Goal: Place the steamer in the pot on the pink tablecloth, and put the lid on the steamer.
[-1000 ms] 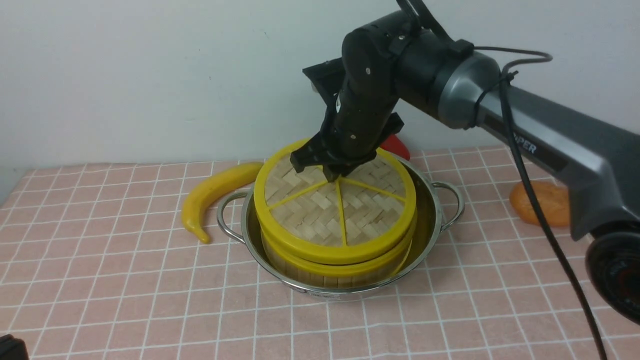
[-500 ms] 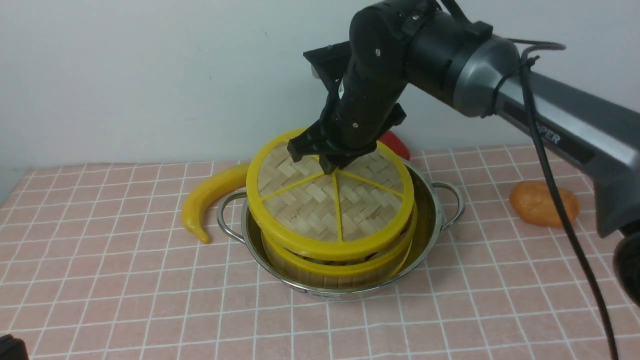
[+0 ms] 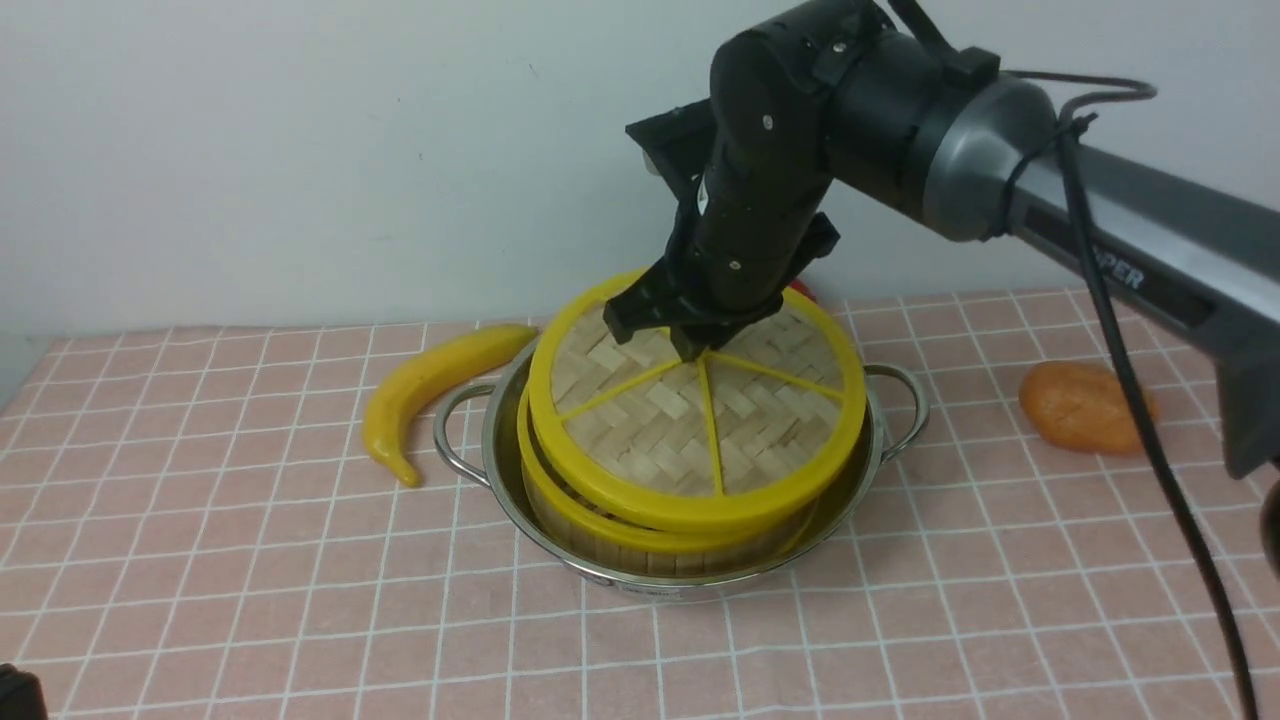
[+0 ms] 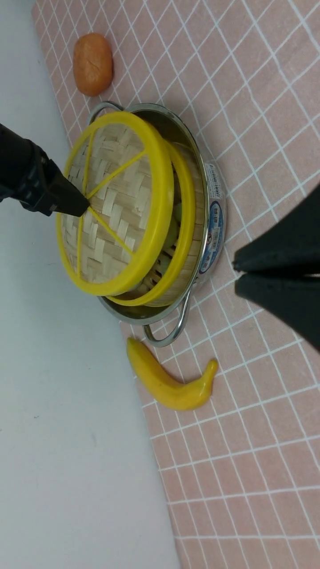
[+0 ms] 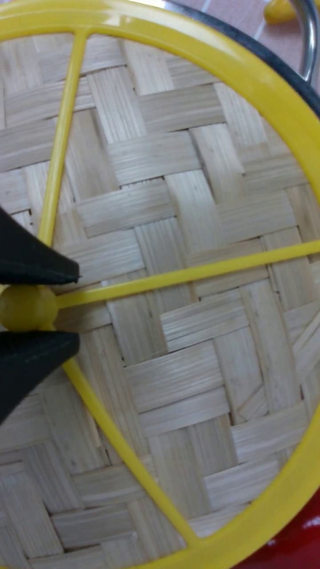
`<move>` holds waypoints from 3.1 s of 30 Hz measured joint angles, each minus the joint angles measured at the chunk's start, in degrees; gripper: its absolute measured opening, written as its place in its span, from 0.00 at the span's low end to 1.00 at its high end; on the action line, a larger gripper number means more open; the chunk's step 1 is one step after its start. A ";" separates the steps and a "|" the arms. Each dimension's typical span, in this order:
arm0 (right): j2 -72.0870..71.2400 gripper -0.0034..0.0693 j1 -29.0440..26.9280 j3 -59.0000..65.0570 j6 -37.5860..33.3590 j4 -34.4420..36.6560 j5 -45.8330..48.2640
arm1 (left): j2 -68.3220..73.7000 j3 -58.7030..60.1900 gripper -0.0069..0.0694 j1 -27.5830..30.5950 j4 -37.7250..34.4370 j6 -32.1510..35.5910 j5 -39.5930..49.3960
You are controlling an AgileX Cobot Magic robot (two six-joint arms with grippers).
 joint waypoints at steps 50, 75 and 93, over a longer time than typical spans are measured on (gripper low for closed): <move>4.86 0.25 0.00 -3.64 -2.81 1.13 -0.34 | 0.00 0.00 0.09 0.00 0.00 0.02 0.00; 7.30 0.26 0.00 -8.02 -2.99 1.39 1.43 | 0.00 0.00 0.09 0.00 0.06 0.02 0.00; -22.31 0.54 0.00 -12.22 -3.05 4.04 -0.98 | 0.00 0.00 0.15 0.00 0.00 0.02 0.00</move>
